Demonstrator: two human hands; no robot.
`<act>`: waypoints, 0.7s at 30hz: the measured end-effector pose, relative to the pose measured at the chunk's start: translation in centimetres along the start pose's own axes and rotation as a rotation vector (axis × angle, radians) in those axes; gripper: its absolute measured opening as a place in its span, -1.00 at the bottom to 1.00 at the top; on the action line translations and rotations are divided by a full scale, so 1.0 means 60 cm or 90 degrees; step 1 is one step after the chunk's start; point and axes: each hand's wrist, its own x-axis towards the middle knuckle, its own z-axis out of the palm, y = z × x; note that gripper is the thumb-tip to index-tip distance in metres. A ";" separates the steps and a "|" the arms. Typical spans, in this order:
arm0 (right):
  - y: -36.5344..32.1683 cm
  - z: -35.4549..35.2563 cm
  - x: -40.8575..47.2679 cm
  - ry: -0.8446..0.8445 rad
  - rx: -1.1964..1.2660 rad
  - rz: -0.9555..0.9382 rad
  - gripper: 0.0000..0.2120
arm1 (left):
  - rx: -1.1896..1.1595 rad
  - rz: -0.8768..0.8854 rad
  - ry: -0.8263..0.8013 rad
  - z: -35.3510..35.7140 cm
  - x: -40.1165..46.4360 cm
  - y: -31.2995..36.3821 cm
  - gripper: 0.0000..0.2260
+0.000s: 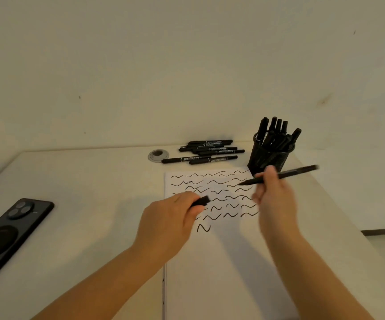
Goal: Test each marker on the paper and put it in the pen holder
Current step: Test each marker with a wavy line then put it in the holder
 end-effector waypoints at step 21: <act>0.078 -0.038 -0.006 -0.200 -0.358 -0.144 -0.82 | -0.101 -0.041 -0.126 0.036 -0.014 -0.064 -0.84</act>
